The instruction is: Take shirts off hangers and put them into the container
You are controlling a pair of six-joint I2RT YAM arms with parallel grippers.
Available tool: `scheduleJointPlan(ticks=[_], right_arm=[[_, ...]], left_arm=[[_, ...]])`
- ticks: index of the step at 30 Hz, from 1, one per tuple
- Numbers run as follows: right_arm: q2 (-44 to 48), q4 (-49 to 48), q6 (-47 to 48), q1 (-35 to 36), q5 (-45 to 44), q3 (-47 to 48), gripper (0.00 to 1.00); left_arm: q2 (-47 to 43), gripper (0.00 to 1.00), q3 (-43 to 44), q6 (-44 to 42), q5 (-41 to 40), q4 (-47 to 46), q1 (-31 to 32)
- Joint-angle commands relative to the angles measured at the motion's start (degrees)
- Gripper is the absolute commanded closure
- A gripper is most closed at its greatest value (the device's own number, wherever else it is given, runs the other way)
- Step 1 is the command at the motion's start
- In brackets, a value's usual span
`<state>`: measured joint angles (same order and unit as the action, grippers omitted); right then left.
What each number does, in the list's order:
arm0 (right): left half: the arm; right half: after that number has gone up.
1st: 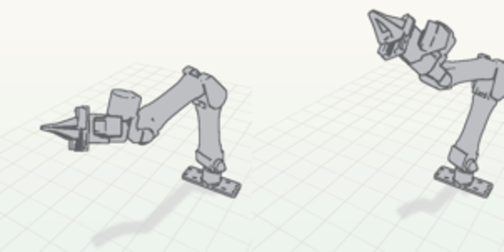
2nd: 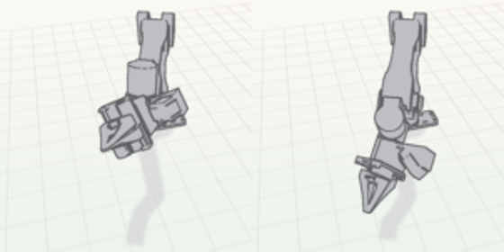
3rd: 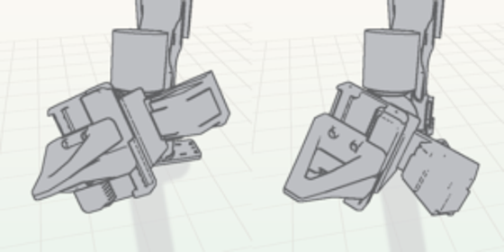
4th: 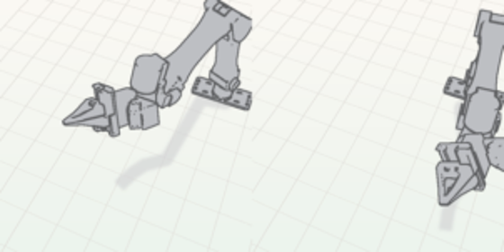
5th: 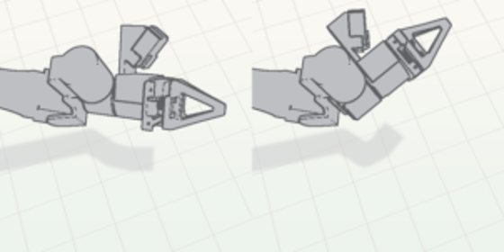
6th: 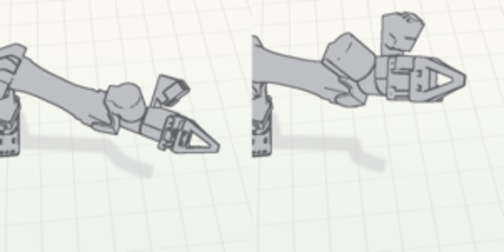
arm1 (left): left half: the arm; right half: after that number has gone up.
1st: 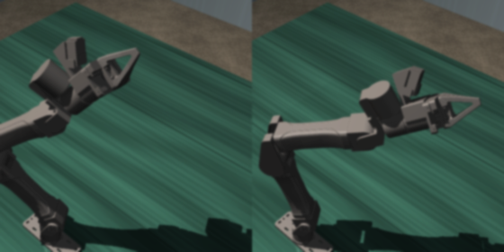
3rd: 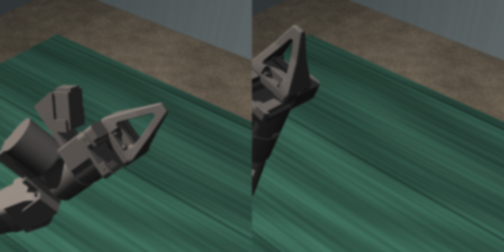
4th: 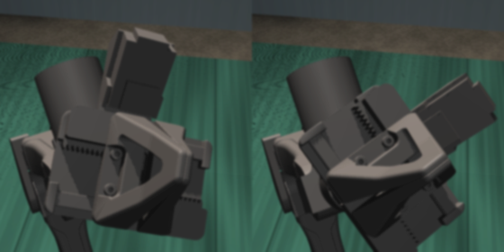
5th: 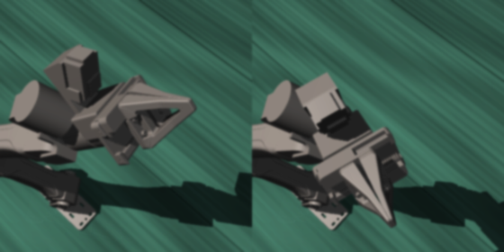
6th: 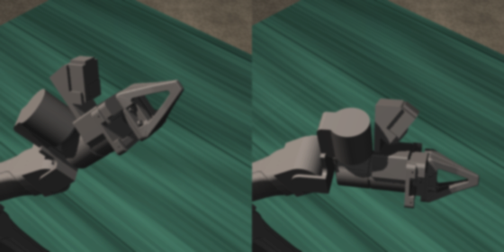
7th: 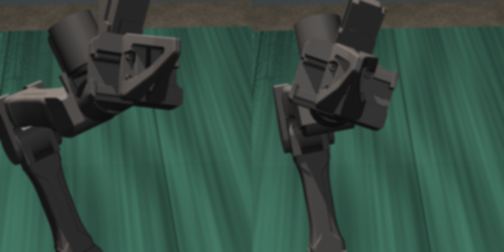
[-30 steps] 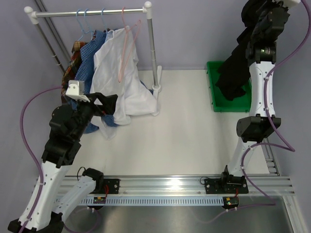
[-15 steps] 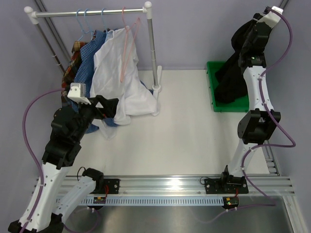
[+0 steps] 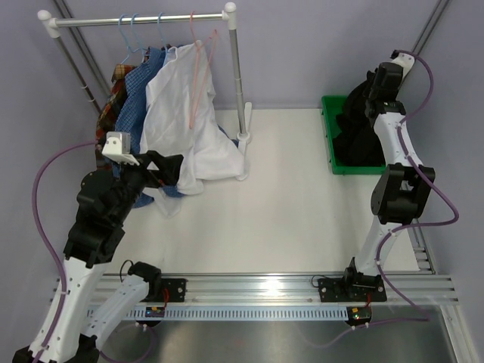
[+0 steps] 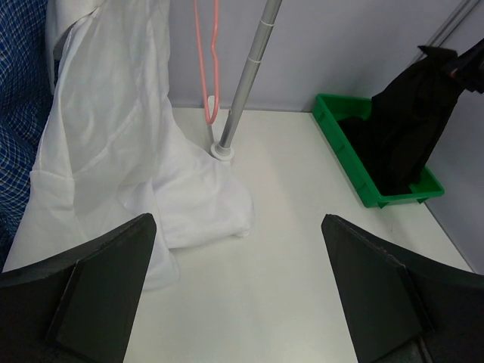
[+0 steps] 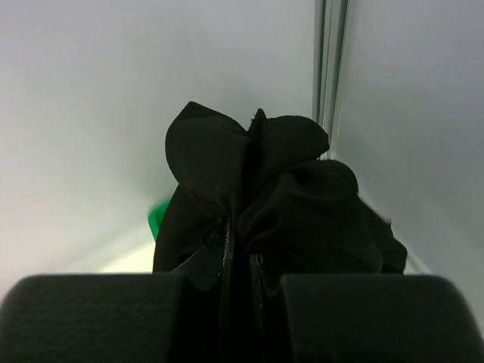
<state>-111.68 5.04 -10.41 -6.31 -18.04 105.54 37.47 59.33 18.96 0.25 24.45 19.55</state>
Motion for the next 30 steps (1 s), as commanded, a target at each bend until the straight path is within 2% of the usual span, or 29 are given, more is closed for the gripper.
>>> scheduleJointPlan(ticks=[1, 4, 7, 11, 13, 14, 17, 18, 21, 23, 25, 30], right_arm=[[1.1, 5.8, -3.7, 0.1, 5.0, -0.9, 1.00], [-0.4, 9.9, -5.8, -0.3, 7.1, -2.7, 1.00], [-4.7, 16.5, -8.1, -1.0, 8.5, -0.3, 1.00], [-13.9, 30.3, -11.2, -2.0, 8.0, 13.6, 1.00], [-19.3, 37.0, -11.5, -2.3, 9.2, 18.5, 0.93], [-20.7, 39.0, -11.9, -2.6, 9.4, 22.8, 0.78], [-23.2, 43.6, -13.0, -2.9, 10.2, 26.4, 0.53], [-22.7, 43.6, -13.1, -2.9, 10.1, 25.7, 0.40], [-14.7, 39.7, -12.9, -2.9, 10.7, 20.3, 0.12], [-10.2, 38.5, -12.1, -2.9, 10.7, 17.2, 0.03], [-3.2, 37.3, -11.2, -2.9, 11.3, 15.8, 0.00], [12.6, 35.7, -8.7, -2.9, 11.4, 11.3, 0.00]], left_arm=[[-1.0, 0.01, -0.9, 0.5, 1.2, -0.6, -0.1], [-1.3, 0.01, -1.1, 0.6, 1.4, -0.7, -0.1], [-1.9, 0.01, -1.1, 0.6, 1.4, -0.1, -0.1], [-2.7, 0.01, -0.8, 0.7, 1.4, 1.0, -0.1], [-3.2, 0.01, -0.7, 0.6, 1.3, 1.7, -0.1], [-3.4, 0.01, -0.6, 0.6, 1.0, 2.1, -0.1], [-4.2, 0.01, -0.4, 0.4, 0.6, 2.7, -0.1], [-4.4, 0.01, -0.4, 0.4, 0.5, 2.8, -0.1], [-5.0, 0.01, -0.2, 0.0, 0.1, 3.6, -0.1], [-5.4, 0.01, 0.2, -0.3, 0.0, 3.9, -0.1], [-5.7, 0.01, 1.0, -0.6, 0.0, 4.4, -0.1], [-7.1, 0.01, 3.3, -3.4, -3.0, 6.0, -0.1]])
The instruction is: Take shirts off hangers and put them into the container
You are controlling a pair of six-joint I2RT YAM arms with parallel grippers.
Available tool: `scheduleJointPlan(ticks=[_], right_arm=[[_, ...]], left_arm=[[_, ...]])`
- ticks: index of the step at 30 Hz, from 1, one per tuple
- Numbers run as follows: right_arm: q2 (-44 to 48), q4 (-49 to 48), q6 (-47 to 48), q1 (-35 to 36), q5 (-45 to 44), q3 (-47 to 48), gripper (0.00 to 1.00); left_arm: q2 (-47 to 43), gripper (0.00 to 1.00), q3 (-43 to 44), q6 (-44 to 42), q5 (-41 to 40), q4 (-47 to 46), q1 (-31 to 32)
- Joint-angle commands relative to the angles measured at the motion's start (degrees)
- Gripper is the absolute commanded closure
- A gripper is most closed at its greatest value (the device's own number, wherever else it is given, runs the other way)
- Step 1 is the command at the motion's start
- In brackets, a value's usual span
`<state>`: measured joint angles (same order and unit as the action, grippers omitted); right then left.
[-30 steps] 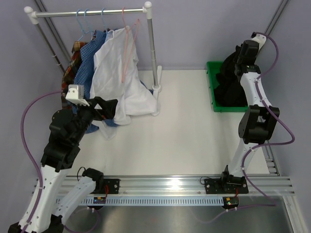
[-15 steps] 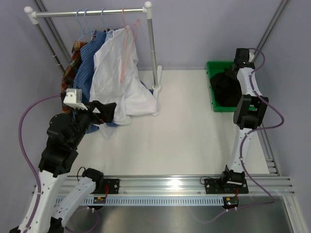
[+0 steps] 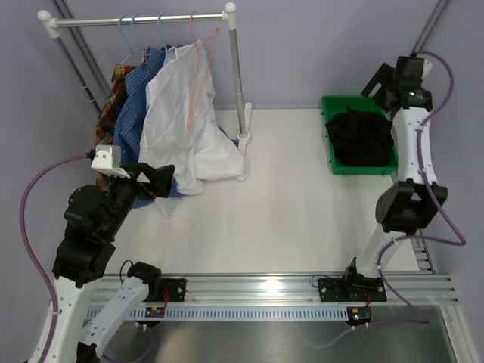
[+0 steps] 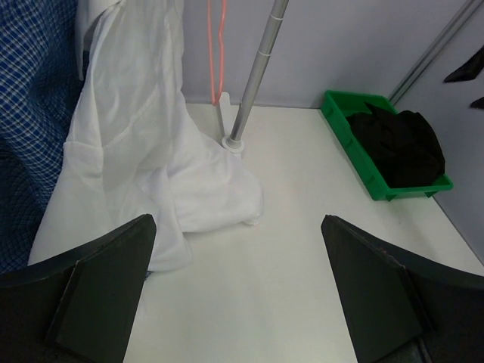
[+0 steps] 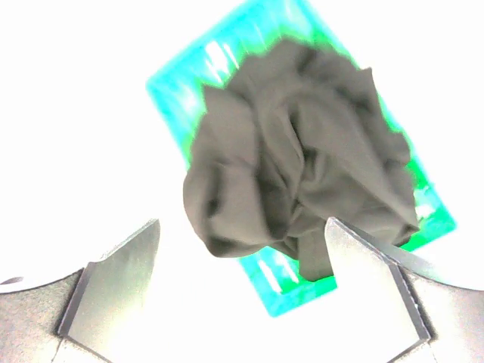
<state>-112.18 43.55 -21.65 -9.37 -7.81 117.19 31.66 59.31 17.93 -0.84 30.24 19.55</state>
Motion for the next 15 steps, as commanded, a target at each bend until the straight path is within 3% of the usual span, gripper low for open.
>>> scheduleJointPlan(ticks=[1, 9, 15], right_arm=[[19.0, -3.8, 3.1, 0.1, 1.2, -2.8, 0.01], [51.0, -10.1, 9.7, 0.1, 3.9, -18.8, 0.00], [68.3, -14.4, 12.0, 1.5, 1.5, -29.9, 0.01]], left_arm=[[-1.5, 0.01, 4.1, -3.9, -3.4, 1.0, -0.1], [-2.9, 0.01, 9.9, -12.5, -17.4, 4.2, 0.0], [-2.7, 0.01, 12.1, -17.0, -24.1, 4.6, 2.0]])
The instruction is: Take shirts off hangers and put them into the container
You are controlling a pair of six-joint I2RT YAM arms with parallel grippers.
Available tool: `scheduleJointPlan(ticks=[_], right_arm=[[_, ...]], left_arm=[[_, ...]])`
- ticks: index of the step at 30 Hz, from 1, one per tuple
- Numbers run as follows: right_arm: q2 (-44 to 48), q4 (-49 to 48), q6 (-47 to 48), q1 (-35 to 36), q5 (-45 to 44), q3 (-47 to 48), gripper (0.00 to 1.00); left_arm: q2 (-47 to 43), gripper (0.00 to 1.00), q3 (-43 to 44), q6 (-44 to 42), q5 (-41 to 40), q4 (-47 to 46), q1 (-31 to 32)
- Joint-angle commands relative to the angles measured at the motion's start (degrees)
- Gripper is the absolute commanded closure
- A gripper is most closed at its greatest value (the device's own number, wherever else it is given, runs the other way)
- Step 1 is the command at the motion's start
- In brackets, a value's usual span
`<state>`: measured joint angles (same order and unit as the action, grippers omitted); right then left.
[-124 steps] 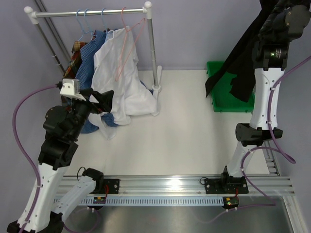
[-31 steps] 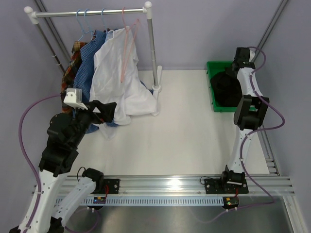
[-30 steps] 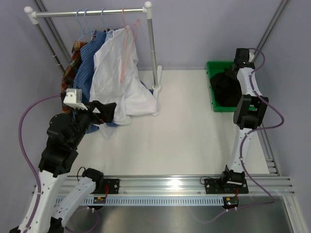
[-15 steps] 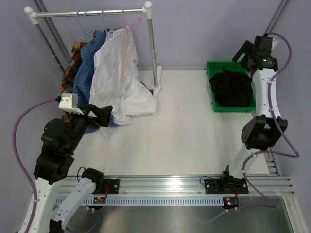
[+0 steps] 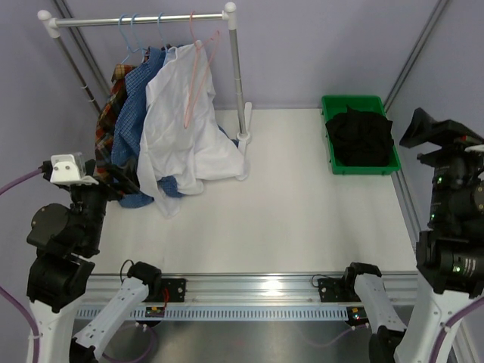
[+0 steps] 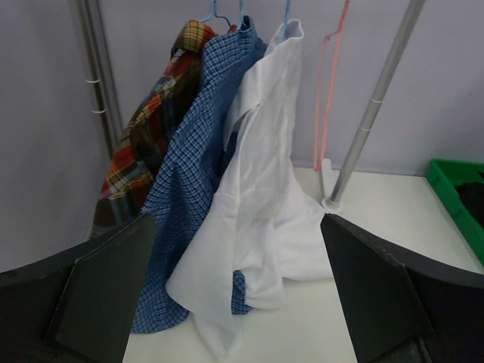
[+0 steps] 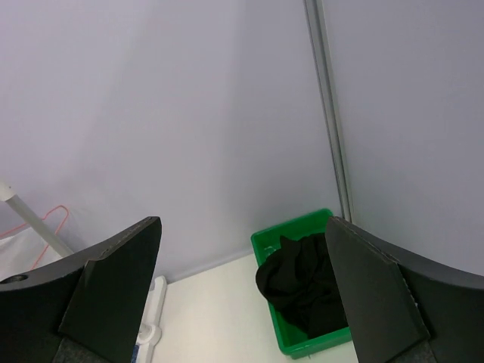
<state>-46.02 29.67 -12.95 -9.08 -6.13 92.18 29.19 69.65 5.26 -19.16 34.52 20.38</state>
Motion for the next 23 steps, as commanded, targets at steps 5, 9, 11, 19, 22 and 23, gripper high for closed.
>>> scheduleJointPlan(ticks=[5, 9, 11, 19, 22, 23], right_arm=[[9.7, -1.0, 6.6, 4.9, -2.4, -11.9, 0.01], [13.2, -1.0, 7.9, 7.1, -3.2, -15.1, 0.01], [13.7, -0.7, 8.1, 8.0, -3.2, -15.7, 0.01], [12.4, -1.3, 7.7, 8.5, -1.8, -15.3, 0.00], [12.5, -1.5, 7.9, 8.6, -1.9, -15.2, 0.00], [12.5, -1.5, 7.9, 8.7, -2.0, -15.1, 0.01]], left_arm=[[-2.2, 0.01, 2.0, -7.7, -9.8, 0.5, 2.8], [-4.1, 0.01, 1.0, -8.5, -10.5, 1.0, 3.3], [-4.2, 0.01, 1.0, -8.2, -10.3, 1.7, 3.3], [-4.2, 0.01, 0.9, -6.1, -8.0, 2.2, 3.3], [-4.4, 0.01, 0.8, -5.7, -7.9, 2.4, 3.3], [-4.4, 0.01, 0.8, -5.7, -8.1, 2.5, 3.3]])
